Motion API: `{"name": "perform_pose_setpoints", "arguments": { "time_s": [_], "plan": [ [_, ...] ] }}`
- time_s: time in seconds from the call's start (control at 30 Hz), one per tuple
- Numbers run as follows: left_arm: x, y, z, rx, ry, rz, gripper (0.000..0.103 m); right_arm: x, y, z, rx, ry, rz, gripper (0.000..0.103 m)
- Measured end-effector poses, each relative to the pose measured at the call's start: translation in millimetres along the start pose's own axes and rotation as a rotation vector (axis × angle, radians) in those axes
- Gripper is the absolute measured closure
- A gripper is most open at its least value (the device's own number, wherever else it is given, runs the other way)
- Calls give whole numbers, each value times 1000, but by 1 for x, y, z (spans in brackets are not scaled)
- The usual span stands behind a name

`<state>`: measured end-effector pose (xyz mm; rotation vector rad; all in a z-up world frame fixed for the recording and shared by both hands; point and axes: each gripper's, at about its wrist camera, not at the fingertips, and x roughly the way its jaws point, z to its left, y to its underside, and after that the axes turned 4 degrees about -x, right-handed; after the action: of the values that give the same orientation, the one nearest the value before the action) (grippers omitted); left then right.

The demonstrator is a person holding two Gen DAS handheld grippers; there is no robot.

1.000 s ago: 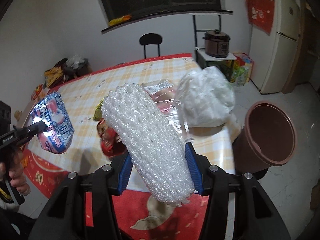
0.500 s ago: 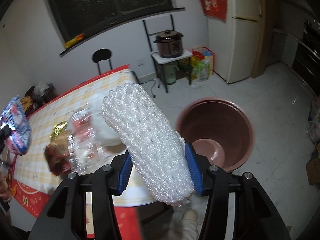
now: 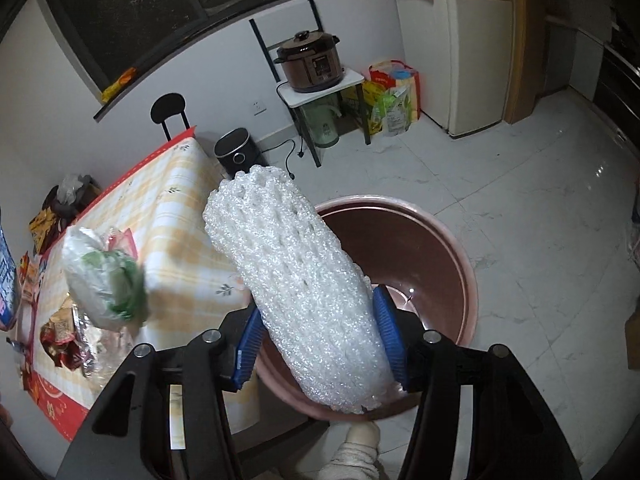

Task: Collect trash
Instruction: 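Carry the white foam sleeve in the right tool over the brown bin and release, then lower the blue-white wrapper into the brown bin and open the left tool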

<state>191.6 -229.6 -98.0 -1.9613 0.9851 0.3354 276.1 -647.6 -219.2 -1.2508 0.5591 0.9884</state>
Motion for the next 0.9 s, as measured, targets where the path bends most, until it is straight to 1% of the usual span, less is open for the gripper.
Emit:
{"name": "perform_pose_setpoints", "arguments": {
  "time_s": [0.07, 0.1, 0.17, 0.27, 0.37, 0.43, 0.47, 0.67, 0.9],
  "plan": [
    [16, 3, -10, -3, 3, 8, 94, 5, -5, -8, -12, -12, 5, 35],
    [22, 5, -14, -1, 4, 13, 94, 7, -7, -11, -17, -12, 6, 33],
    [38, 9, -24, 3, 2, 32, 94, 7, -12, -17, -29, -18, 0, 21],
    [57, 11, -33, 4, 3, 56, 94, 4, -19, -21, -45, -39, -14, 12],
    [76, 13, -44, 10, 10, 79, 94, -7, -23, -25, -65, -24, -37, 9],
    [89, 14, -51, 31, 13, 97, 94, -21, -26, -29, -67, -19, -76, 5],
    [95, 15, -55, 41, 15, 107, 94, -30, -28, -31, -67, -13, -105, 5],
    [144, 22, -69, 73, 37, 187, 94, -74, -27, -50, -68, 33, -193, 5],
    [210, 27, -78, 112, 42, 289, 94, -110, -11, -91, 15, 87, -228, 5]
  ]
}}
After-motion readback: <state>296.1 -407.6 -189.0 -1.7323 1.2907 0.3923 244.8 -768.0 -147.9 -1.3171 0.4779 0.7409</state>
